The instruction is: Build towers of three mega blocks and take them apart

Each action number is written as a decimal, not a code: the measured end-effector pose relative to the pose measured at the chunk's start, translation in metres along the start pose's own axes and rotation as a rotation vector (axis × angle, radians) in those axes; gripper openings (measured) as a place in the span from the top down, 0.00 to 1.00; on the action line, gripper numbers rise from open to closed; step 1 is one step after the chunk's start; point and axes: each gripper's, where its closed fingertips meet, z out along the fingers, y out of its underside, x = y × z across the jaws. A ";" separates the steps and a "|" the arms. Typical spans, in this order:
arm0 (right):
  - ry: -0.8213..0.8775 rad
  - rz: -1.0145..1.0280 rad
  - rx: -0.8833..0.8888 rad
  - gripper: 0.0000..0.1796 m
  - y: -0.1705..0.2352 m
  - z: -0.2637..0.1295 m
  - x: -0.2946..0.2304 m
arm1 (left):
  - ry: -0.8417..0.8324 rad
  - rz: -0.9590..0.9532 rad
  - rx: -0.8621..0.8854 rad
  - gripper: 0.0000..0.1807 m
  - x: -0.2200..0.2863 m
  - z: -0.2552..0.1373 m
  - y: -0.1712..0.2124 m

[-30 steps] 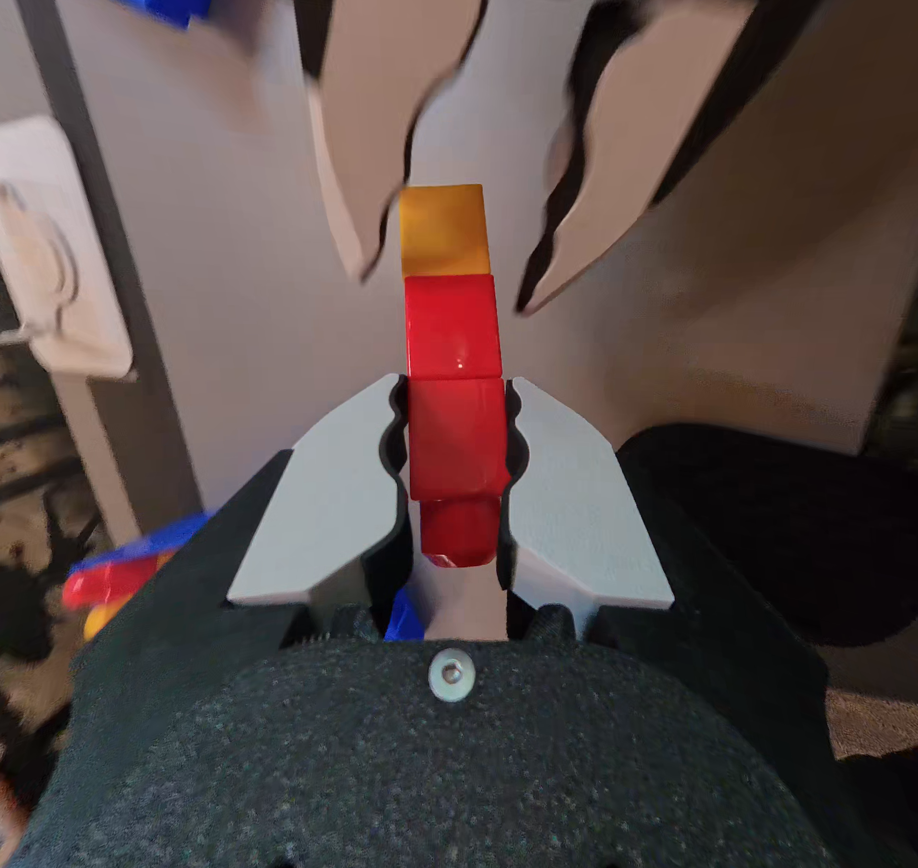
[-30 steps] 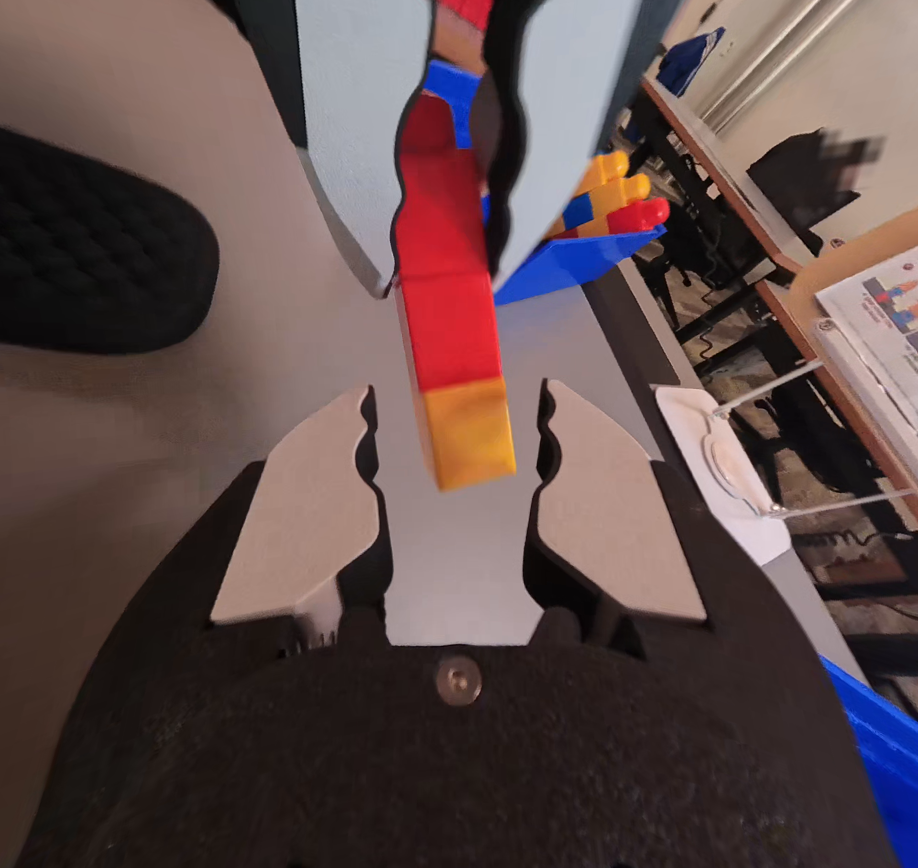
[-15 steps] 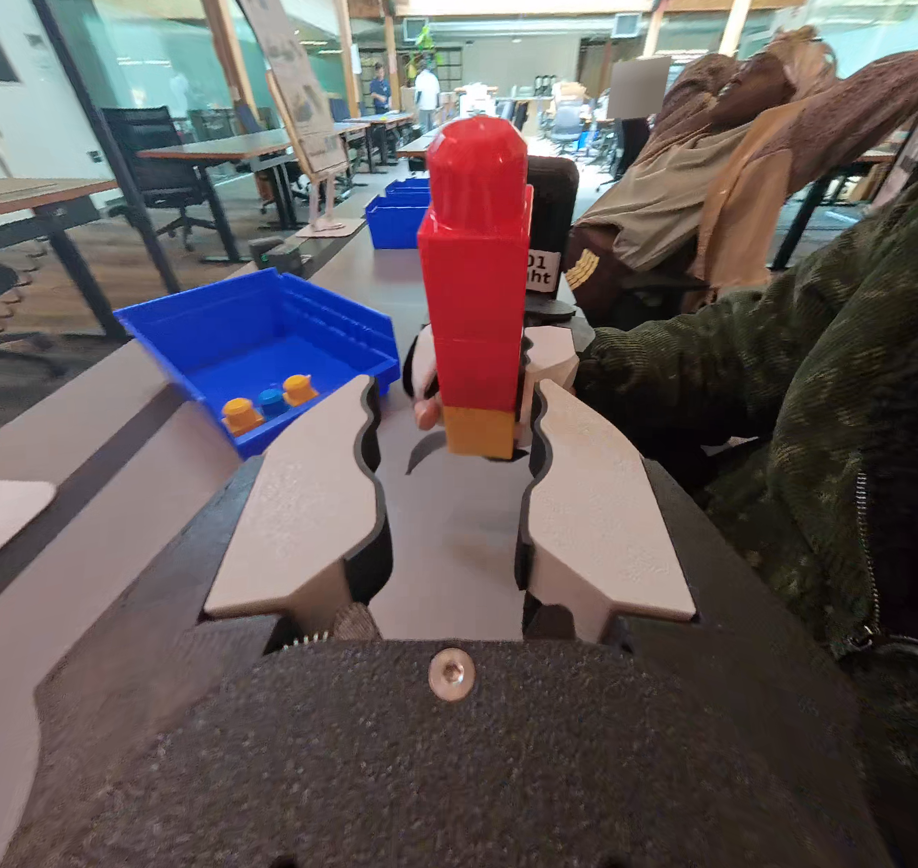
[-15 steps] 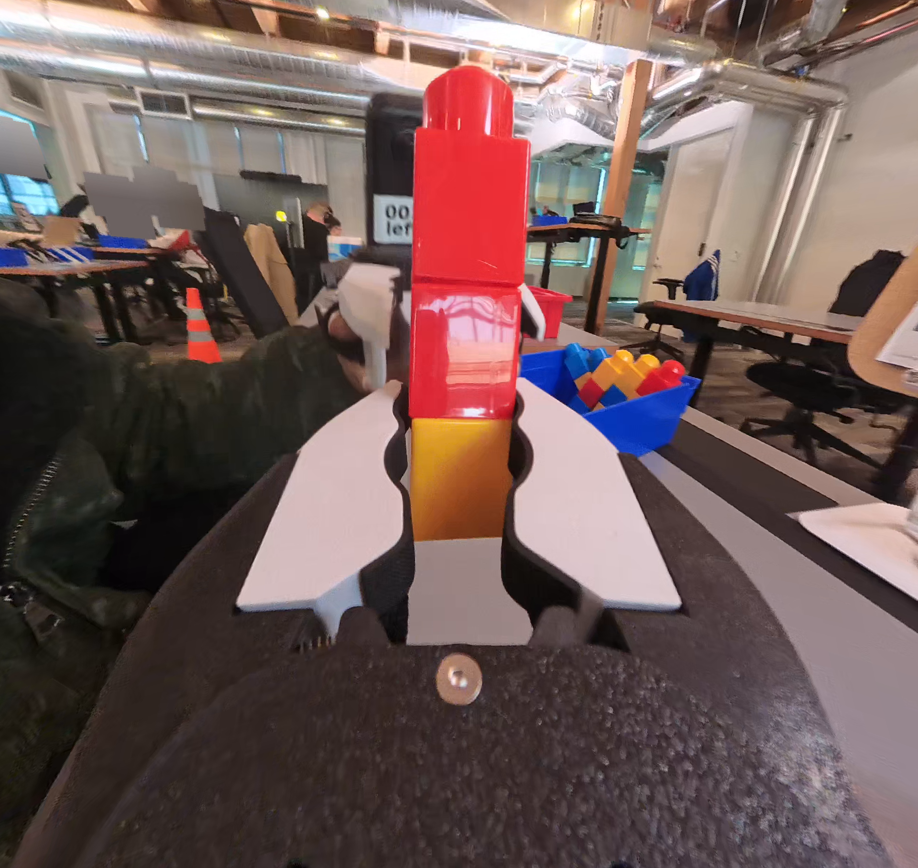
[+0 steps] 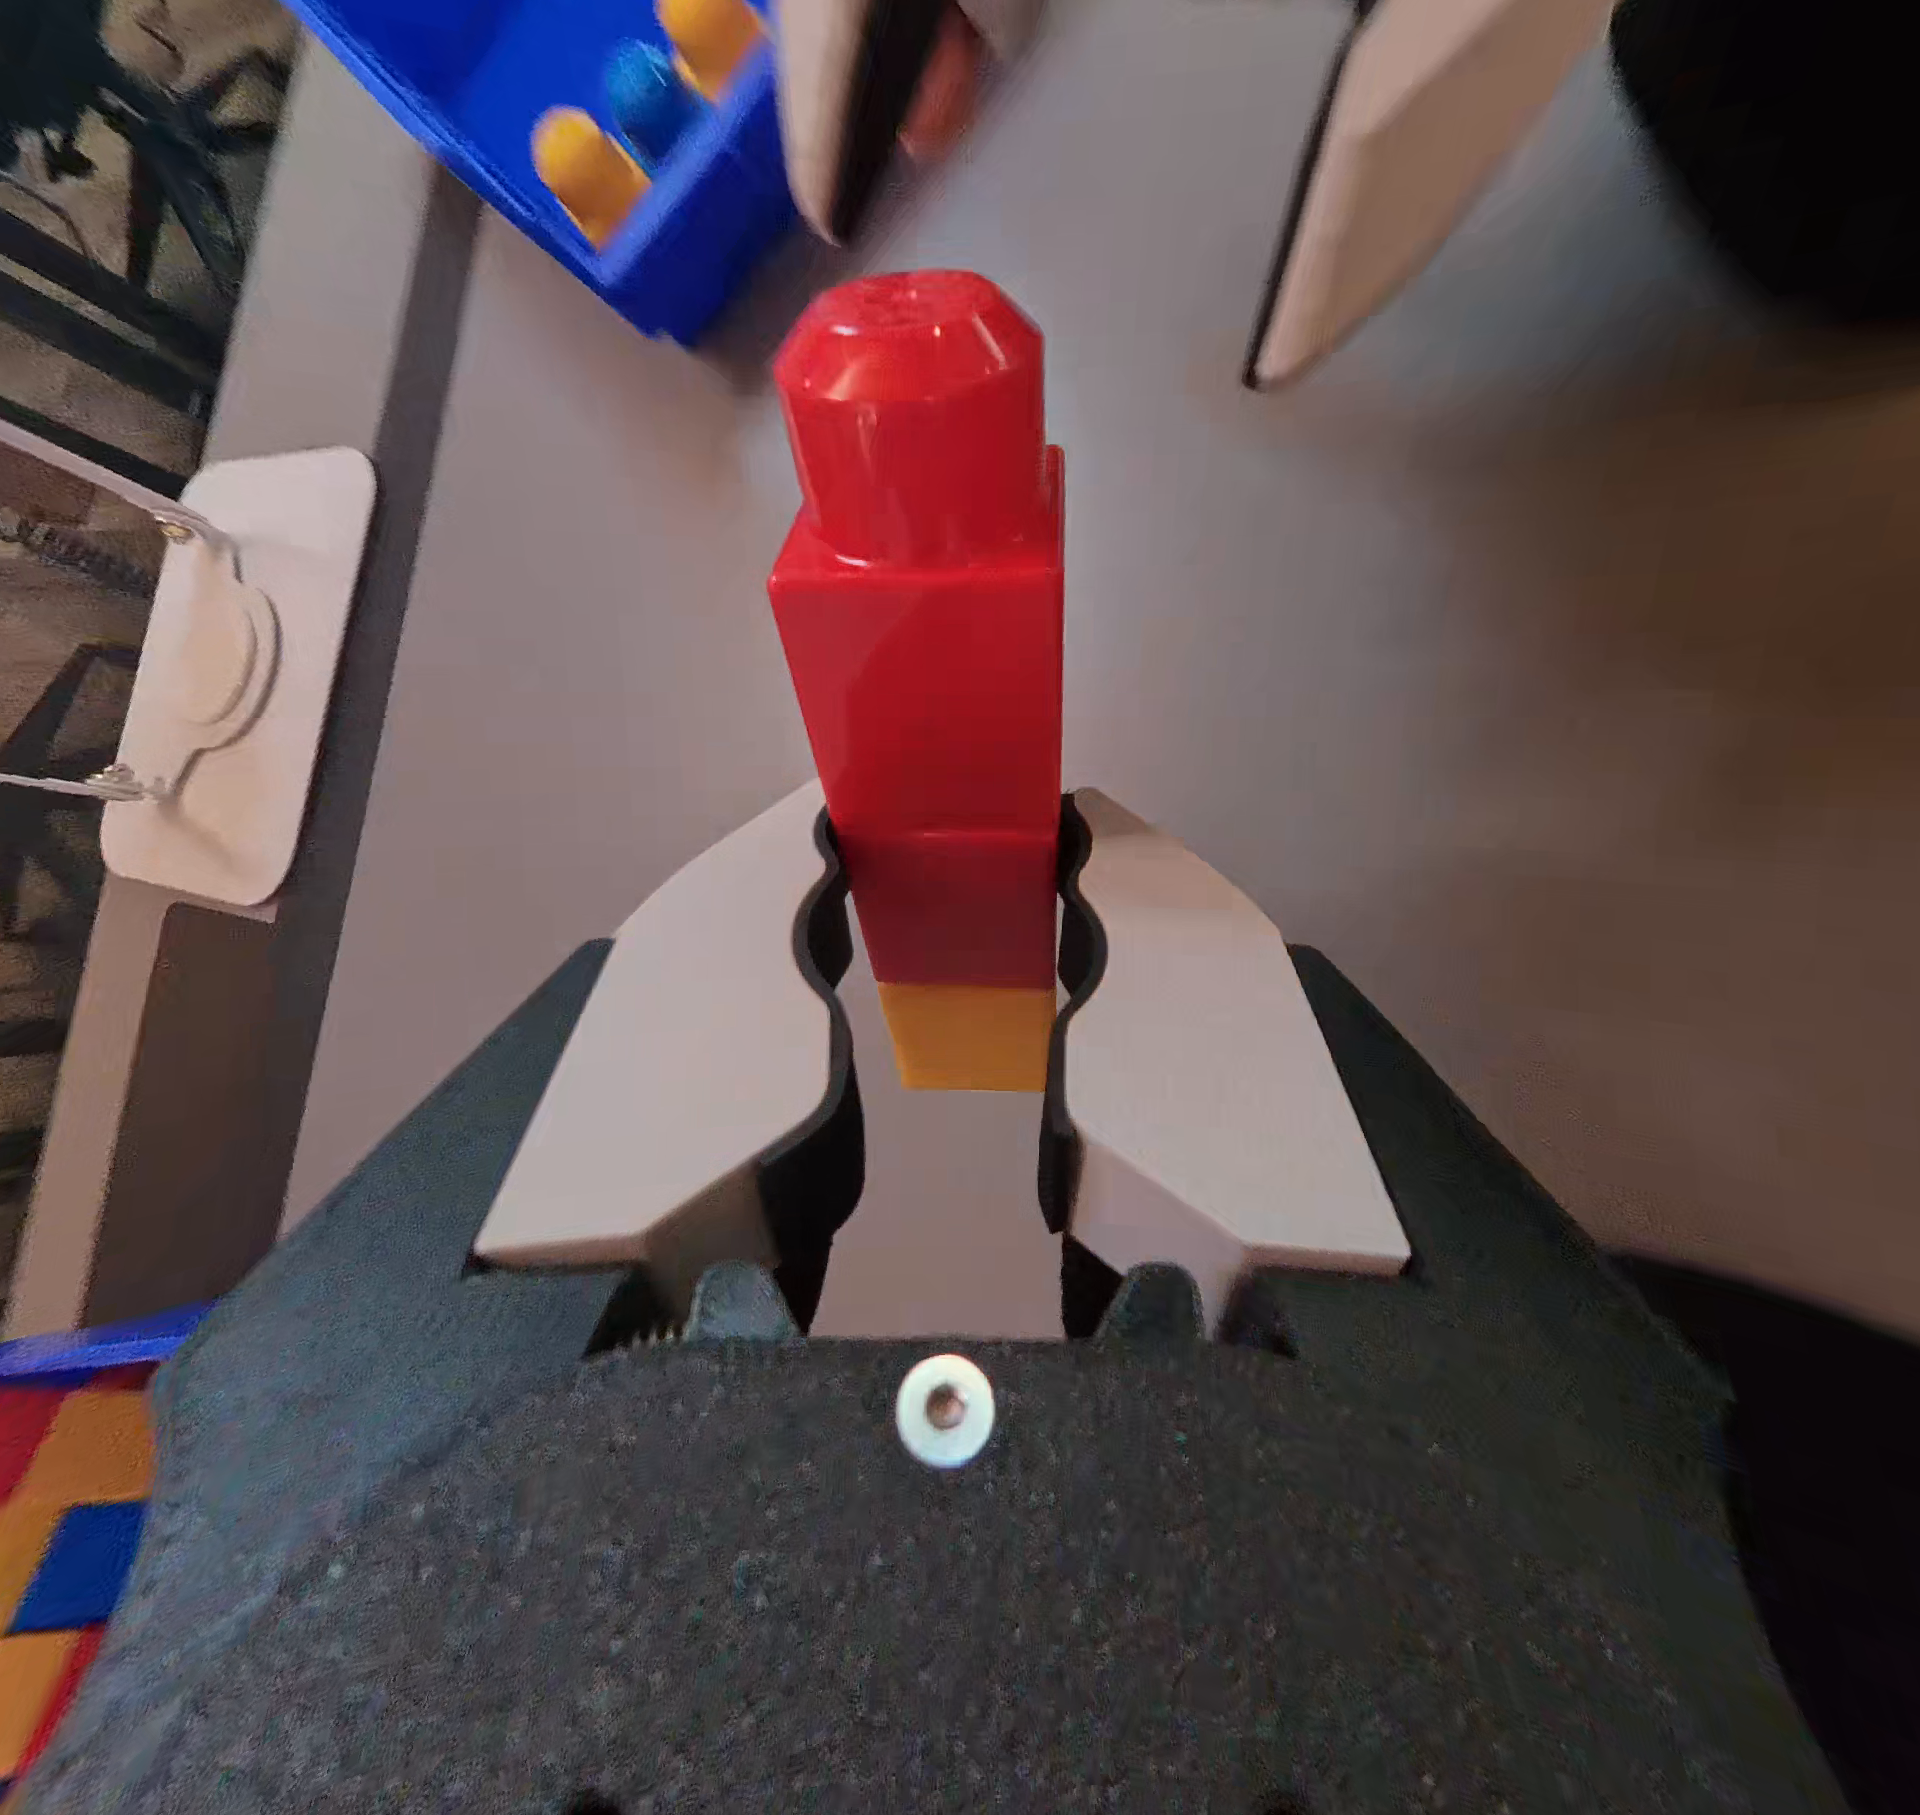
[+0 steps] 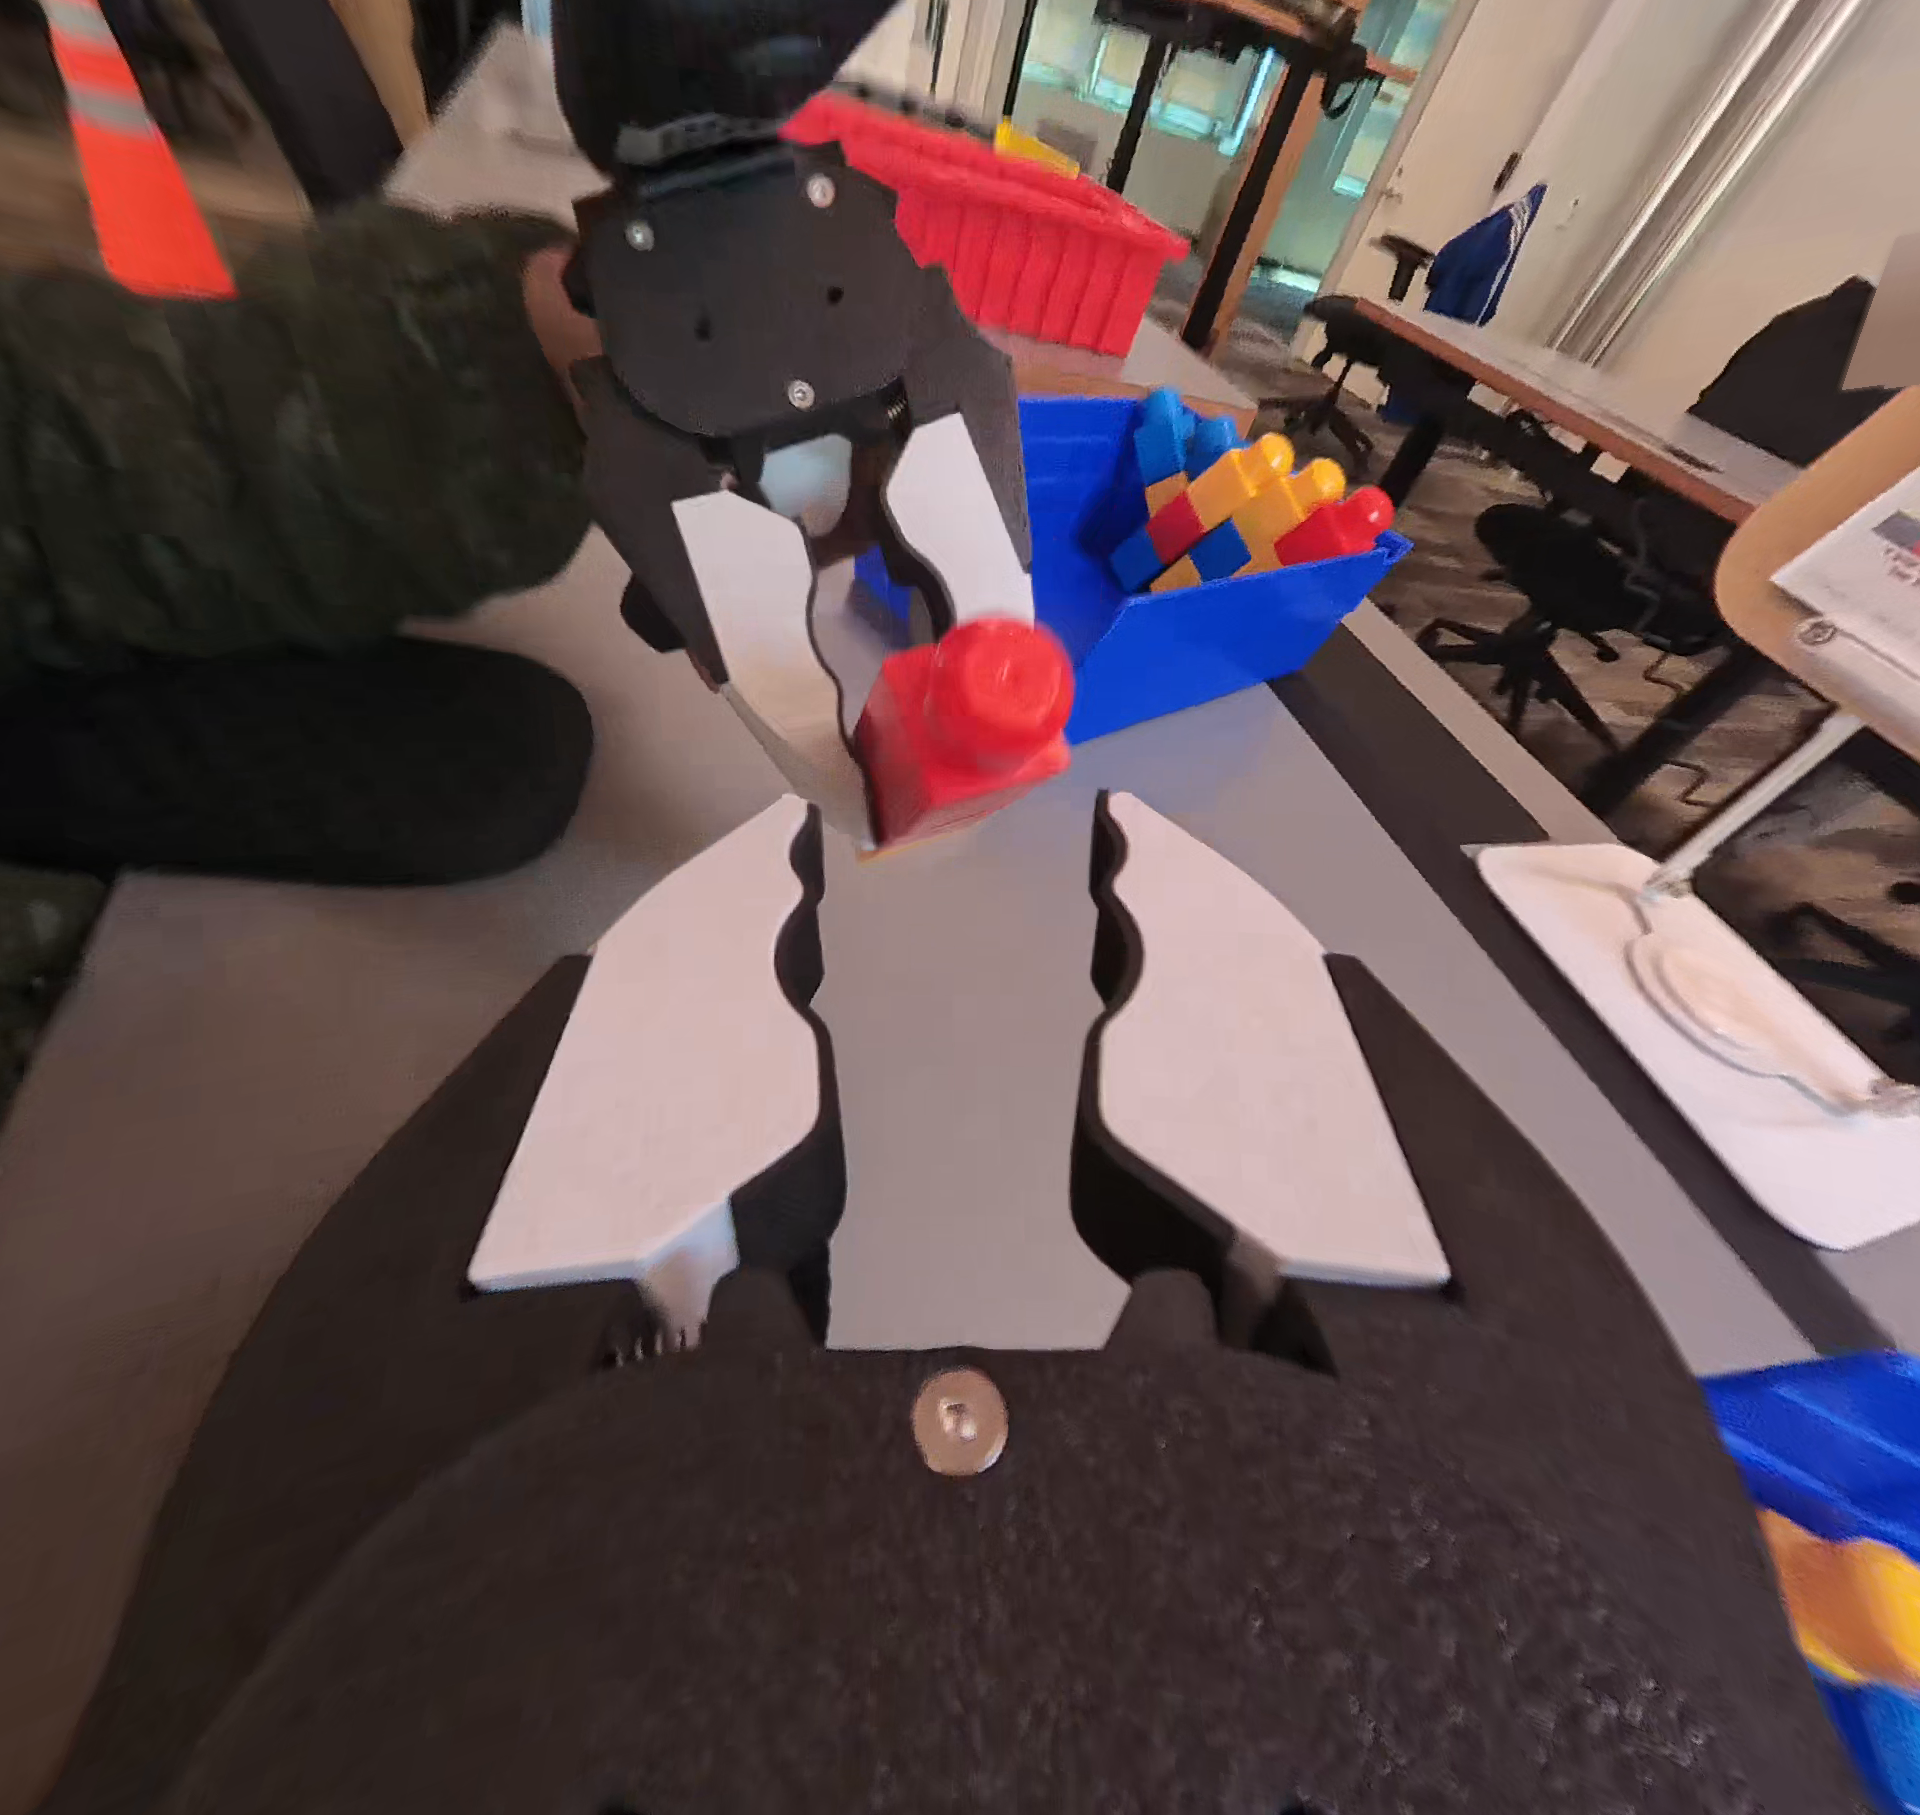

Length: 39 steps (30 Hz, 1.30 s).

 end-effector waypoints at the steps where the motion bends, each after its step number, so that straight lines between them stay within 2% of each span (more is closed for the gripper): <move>1: -0.002 -0.045 -0.051 0.73 0.004 0.001 -0.003 | 0.004 0.049 -0.069 0.80 0.006 0.004 0.007; 5: -0.074 -0.151 -0.245 0.76 0.036 0.014 -0.024 | 0.057 0.182 -0.219 0.80 0.031 0.015 0.020; 8: -0.112 -0.204 -0.292 0.82 0.046 0.019 -0.036 | 0.069 0.207 -0.239 0.80 0.035 0.018 0.026; 10: -0.114 -0.209 -0.311 0.83 0.042 0.013 -0.035 | 0.080 0.168 -0.210 0.80 0.030 0.016 0.028; 12: -0.085 -0.171 -0.239 0.83 0.019 -0.005 -0.022 | 0.017 0.124 -0.268 0.80 0.006 0.013 0.052; 14: 0.062 -0.132 -0.150 0.83 -0.009 -0.039 0.018 | -0.008 -0.006 -0.137 0.80 -0.014 0.011 0.054; 16: 0.371 -0.108 -0.128 0.83 -0.026 -0.086 0.087 | -0.049 -0.141 -0.002 0.80 -0.038 0.006 0.052; 18: 0.646 -0.072 -0.264 0.83 -0.018 -0.136 0.152 | -0.108 -0.224 0.115 0.80 -0.060 -0.001 0.050; 19: 0.710 -0.048 -0.414 0.83 0.000 -0.155 0.176 | -0.125 -0.259 0.163 0.80 -0.067 -0.004 0.048; 22: 0.642 0.113 -0.953 0.83 0.083 -0.191 0.213 | -0.149 -0.321 0.246 0.80 -0.078 -0.008 0.045; 24: 0.503 0.216 -1.152 0.83 0.127 -0.194 0.216 | -0.153 -0.313 0.243 0.80 -0.077 -0.006 0.047; 27: 0.320 0.389 -1.249 0.83 0.168 -0.177 0.206 | -0.155 -0.293 0.242 0.80 -0.074 -0.002 0.047; 29: 0.250 0.446 -1.323 0.83 0.189 -0.172 0.199 | -0.133 -0.298 0.256 0.80 -0.071 0.000 0.045; 31: 0.208 0.508 -1.320 0.83 0.203 -0.162 0.195 | -0.104 -0.302 0.277 0.80 -0.067 0.001 0.041; 37: 0.129 0.565 -1.233 0.82 0.216 -0.145 0.186 | 0.013 -0.285 0.351 0.80 -0.047 0.004 0.023; 39: 0.146 0.548 -1.236 0.77 0.211 -0.149 0.187 | 0.035 -0.271 0.357 0.80 -0.041 0.005 0.018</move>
